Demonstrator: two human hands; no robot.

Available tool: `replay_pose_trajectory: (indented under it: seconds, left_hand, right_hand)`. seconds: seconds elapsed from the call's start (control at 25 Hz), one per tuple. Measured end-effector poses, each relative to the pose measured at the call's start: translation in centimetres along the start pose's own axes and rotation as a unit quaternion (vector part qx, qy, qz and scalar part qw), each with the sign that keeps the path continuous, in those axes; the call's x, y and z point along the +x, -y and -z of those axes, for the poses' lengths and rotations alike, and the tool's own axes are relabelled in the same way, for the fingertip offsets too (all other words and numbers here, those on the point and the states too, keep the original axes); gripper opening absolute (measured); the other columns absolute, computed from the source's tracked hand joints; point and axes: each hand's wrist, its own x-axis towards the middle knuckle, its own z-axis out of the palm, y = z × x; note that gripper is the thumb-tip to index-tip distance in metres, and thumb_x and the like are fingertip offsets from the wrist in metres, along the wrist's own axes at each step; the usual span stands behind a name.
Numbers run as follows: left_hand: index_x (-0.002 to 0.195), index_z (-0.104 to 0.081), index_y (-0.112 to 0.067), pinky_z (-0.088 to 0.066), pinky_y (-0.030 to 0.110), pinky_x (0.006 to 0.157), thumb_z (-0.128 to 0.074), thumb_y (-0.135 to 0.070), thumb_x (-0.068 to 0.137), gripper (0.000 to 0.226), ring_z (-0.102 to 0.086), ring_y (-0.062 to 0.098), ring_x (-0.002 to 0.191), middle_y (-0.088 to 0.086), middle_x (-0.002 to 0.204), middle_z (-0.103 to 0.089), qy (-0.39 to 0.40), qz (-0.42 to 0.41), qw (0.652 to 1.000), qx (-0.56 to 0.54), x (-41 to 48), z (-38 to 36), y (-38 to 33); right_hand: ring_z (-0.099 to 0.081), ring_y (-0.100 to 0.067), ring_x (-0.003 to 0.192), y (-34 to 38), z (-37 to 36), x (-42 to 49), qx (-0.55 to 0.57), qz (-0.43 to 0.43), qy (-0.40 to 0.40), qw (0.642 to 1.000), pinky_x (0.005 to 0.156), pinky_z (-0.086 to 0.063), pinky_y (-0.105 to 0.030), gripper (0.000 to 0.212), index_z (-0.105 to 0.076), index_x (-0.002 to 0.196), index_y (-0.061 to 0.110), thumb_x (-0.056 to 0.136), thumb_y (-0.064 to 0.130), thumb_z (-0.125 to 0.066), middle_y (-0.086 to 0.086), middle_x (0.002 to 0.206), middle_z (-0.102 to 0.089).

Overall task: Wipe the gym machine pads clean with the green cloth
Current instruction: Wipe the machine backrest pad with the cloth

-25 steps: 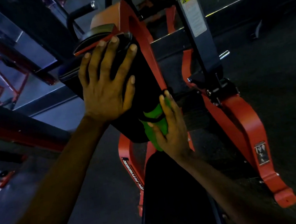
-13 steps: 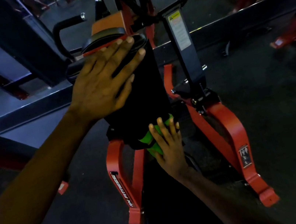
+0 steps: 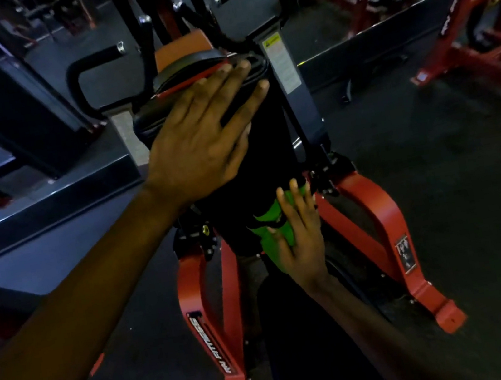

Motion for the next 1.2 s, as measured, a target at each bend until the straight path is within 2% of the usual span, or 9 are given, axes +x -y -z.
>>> replay_pose_trajectory:
  seconds: [0.16,0.28,0.4,0.48,0.64,0.76,0.88,1.0,1.2]
  left_hand:
    - [0.152,-0.041,-0.015,-0.033,0.040,0.114,-0.041,-0.027,0.106,0.047,-0.040,0.029,0.143,0.013,0.156,-0.039,0.004,-0.003,0.999,-0.039,0.1,0.1,0.3]
    - [0.152,-0.041,-0.016,-0.035,0.041,0.114,-0.042,-0.025,0.106,0.047,-0.038,0.029,0.144,0.012,0.158,-0.037,0.025,-0.038,0.994,-0.101,0.3,0.5,1.9]
    - [0.153,-0.038,-0.015,-0.034,0.042,0.116,-0.041,-0.024,0.106,0.048,-0.035,0.029,0.146,0.013,0.159,-0.034,0.034,-0.066,0.990,-0.116,0.2,0.5,2.8]
    - [0.153,-0.038,-0.015,-0.035,0.041,0.115,-0.042,-0.024,0.105,0.049,-0.037,0.029,0.145,0.013,0.158,-0.035,0.012,-0.057,0.994,-0.087,-0.1,0.2,2.4]
    - [0.153,-0.038,-0.014,-0.035,0.040,0.116,-0.042,-0.024,0.104,0.050,-0.037,0.029,0.145,0.014,0.159,-0.035,0.014,-0.066,0.993,-0.098,-0.1,0.1,2.4]
    - [0.152,-0.039,-0.012,-0.034,0.041,0.117,-0.041,-0.024,0.106,0.048,-0.035,0.029,0.146,0.013,0.159,-0.034,0.023,-0.072,0.989,-0.128,0.1,0.2,3.2]
    - [0.153,-0.038,-0.011,-0.034,0.043,0.117,-0.038,-0.027,0.106,0.049,-0.035,0.030,0.146,0.014,0.159,-0.034,0.041,-0.089,0.984,-0.149,0.3,0.3,3.9]
    - [0.154,-0.036,-0.013,-0.035,0.045,0.116,-0.036,-0.030,0.107,0.049,-0.038,0.032,0.144,0.014,0.159,-0.033,0.043,-0.123,0.981,-0.145,0.3,0.2,4.8]
    - [0.152,-0.040,-0.018,-0.040,0.046,0.111,-0.042,-0.031,0.107,0.047,-0.043,0.034,0.140,0.015,0.157,-0.038,0.014,-0.094,0.989,-0.116,-1.2,0.1,5.5]
  right_hand:
    - [-0.016,-0.031,0.155,3.2,0.6,4.8,0.050,-0.038,-0.062,0.996,0.121,-0.024,-0.056,0.056,-0.037,0.152,0.007,0.102,0.028,-0.050,-0.001,0.164,-0.023]
    - [-0.019,-0.031,0.154,1.1,0.8,2.3,0.014,-0.018,-0.034,0.999,0.121,-0.026,-0.053,0.058,-0.031,0.154,0.011,0.104,0.038,-0.046,-0.008,0.165,-0.023]
    - [-0.021,-0.025,0.154,-1.0,0.6,-1.9,0.049,-0.114,-0.031,0.992,0.117,-0.030,-0.058,0.059,-0.026,0.157,0.021,0.105,0.046,-0.041,-0.004,0.166,-0.023]
    - [-0.023,-0.024,0.153,0.0,0.4,-1.5,0.071,-0.141,-0.055,0.986,0.117,-0.031,-0.058,0.057,-0.028,0.156,0.020,0.105,0.041,-0.043,-0.004,0.165,-0.025]
    - [-0.025,-0.023,0.152,3.5,0.6,2.7,0.077,-0.113,-0.089,0.987,0.121,-0.031,-0.047,0.055,-0.035,0.154,0.010,0.103,0.027,-0.048,-0.008,0.164,-0.029]
    - [-0.025,-0.024,0.152,2.7,0.6,2.3,0.039,-0.093,-0.075,0.992,0.121,-0.030,-0.045,0.059,-0.034,0.153,0.006,0.104,0.034,-0.047,-0.010,0.163,-0.029]
    - [-0.022,-0.024,0.153,1.4,0.2,-0.4,0.022,-0.112,-0.052,0.992,0.118,-0.030,-0.054,0.062,-0.028,0.156,0.012,0.105,0.045,-0.041,-0.006,0.165,-0.025]
    - [-0.021,-0.025,0.154,2.2,0.4,0.4,0.040,-0.108,-0.058,0.992,0.117,-0.031,-0.058,0.056,-0.025,0.157,0.024,0.105,0.039,-0.043,-0.002,0.167,-0.021]
    - [-0.015,-0.031,0.155,3.6,0.2,3.7,-0.029,-0.023,-0.059,0.998,0.123,-0.022,-0.047,0.063,-0.026,0.157,0.020,0.103,0.044,-0.045,-0.002,0.167,-0.017]
